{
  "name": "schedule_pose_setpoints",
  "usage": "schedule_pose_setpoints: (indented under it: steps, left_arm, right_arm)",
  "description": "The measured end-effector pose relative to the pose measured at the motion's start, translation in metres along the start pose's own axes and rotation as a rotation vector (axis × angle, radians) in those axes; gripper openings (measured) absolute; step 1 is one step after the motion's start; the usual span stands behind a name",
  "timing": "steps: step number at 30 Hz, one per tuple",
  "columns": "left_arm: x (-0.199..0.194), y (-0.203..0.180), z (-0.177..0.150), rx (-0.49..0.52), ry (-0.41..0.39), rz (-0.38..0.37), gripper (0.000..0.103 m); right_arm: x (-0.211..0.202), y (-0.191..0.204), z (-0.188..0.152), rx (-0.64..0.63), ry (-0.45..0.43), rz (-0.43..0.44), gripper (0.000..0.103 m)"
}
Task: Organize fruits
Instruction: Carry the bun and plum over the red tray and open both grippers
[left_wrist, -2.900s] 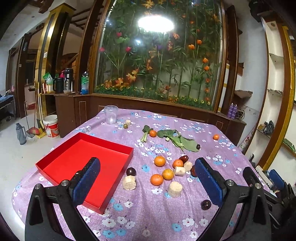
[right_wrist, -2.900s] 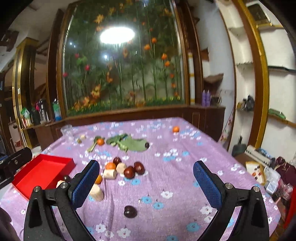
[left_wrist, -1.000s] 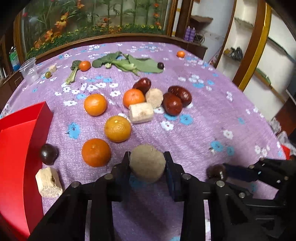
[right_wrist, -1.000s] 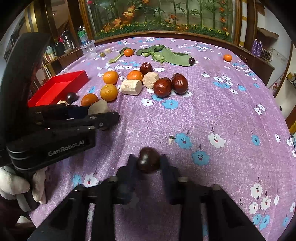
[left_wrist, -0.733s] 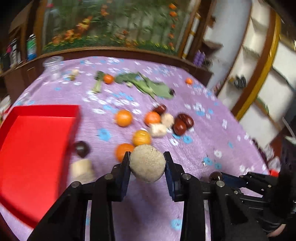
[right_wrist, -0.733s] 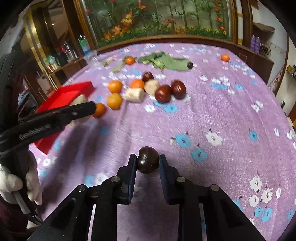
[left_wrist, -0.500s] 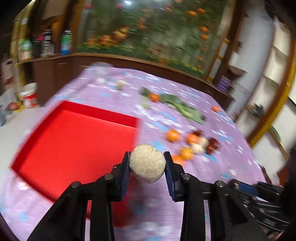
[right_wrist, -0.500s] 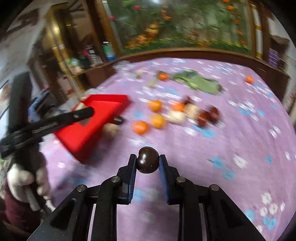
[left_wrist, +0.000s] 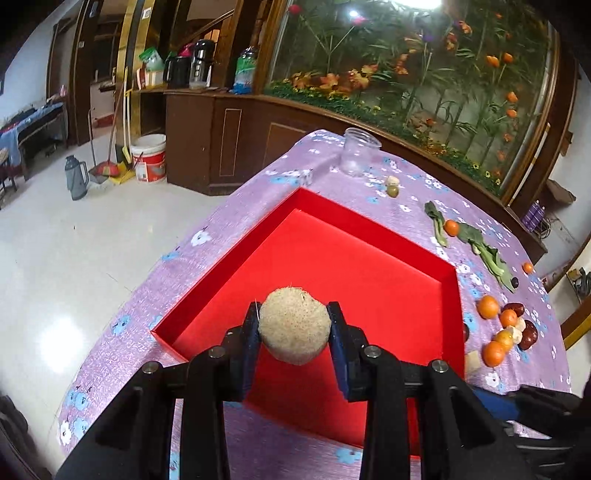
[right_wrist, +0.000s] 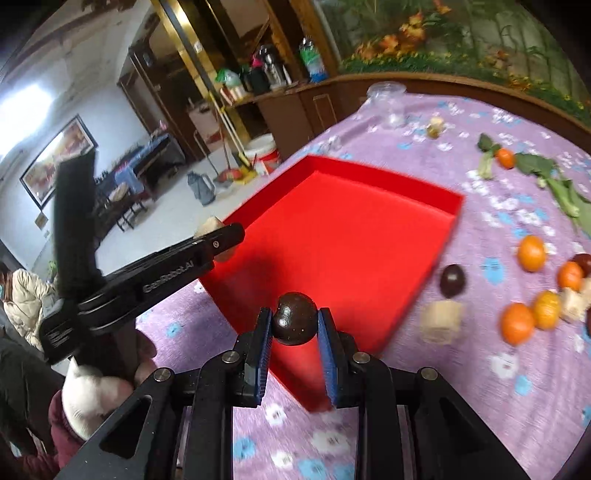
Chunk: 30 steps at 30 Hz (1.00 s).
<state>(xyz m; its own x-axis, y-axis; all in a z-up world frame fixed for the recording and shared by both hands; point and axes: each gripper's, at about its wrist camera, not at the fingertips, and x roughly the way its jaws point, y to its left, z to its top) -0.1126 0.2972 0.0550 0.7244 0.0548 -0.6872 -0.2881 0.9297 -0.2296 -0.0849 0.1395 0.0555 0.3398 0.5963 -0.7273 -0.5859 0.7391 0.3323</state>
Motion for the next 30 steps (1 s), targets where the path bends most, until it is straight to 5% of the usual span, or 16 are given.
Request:
schedule_pose_setpoints:
  steps: [7,16,19,24,28,30]
  left_arm:
    - [0.007,0.012,-0.002,-0.033,0.021,-0.017,0.035]
    - [-0.024,0.011,0.004,-0.050,-0.062,-0.008,0.054]
    - [-0.039,0.002,0.004,-0.031,-0.096,0.010,0.061]
    - [-0.067,-0.036,-0.004,0.087,-0.183,0.098,0.074]
    - [-0.083,-0.072,-0.015,0.192,-0.230,0.130,0.078]
    - [-0.088,-0.089,-0.018,0.230,-0.225,0.100,0.079]
  right_arm:
    - [0.034,0.004,0.004,-0.011,0.043,-0.024,0.028]
    - [0.019,0.005,0.000,-0.004,-0.002,-0.034,0.032]
    - [-0.002,0.004,-0.005,0.007,-0.062,-0.033,0.047]
    - [-0.045,-0.005,-0.020,0.021,-0.178,-0.087,0.052]
    - [-0.078,-0.024,-0.038,0.054,-0.296,-0.188,0.077]
    - [-0.094,-0.042,-0.047,0.100,-0.318,-0.227,0.081]
